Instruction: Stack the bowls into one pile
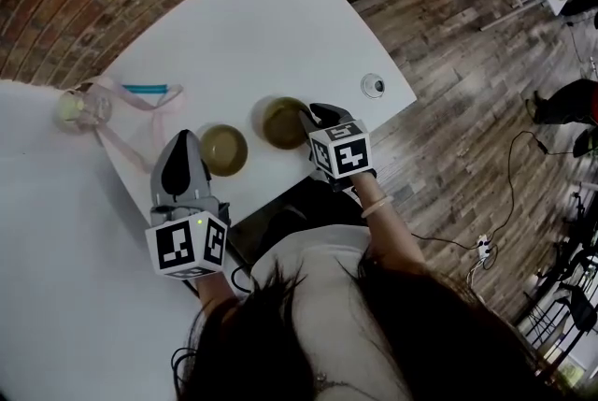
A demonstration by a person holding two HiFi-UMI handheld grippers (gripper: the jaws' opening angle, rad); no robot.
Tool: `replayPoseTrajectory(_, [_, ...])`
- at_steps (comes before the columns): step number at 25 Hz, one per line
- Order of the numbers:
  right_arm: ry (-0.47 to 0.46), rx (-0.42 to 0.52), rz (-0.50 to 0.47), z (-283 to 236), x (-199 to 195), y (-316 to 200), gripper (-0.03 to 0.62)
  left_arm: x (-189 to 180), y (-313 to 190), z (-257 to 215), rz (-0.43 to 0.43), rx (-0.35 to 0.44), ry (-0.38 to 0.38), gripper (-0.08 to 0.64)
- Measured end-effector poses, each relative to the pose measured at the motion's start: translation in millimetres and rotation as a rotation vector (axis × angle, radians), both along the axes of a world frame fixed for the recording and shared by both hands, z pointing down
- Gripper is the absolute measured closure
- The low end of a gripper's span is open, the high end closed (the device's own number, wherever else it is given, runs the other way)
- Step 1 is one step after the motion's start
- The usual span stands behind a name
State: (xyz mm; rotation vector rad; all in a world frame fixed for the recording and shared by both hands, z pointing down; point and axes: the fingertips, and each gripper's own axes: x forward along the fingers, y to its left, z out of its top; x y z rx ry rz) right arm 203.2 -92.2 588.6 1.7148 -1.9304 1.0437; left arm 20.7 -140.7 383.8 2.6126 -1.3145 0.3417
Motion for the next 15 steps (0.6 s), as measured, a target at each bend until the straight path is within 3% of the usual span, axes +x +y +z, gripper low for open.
replayPoseTrajectory(15, [0.006, -0.065, -0.011, 23.8, -1.0, -7.4, 0.51, -5.3, -12.1, 1.8, -0.025, -0.006, -0.011, 0.559])
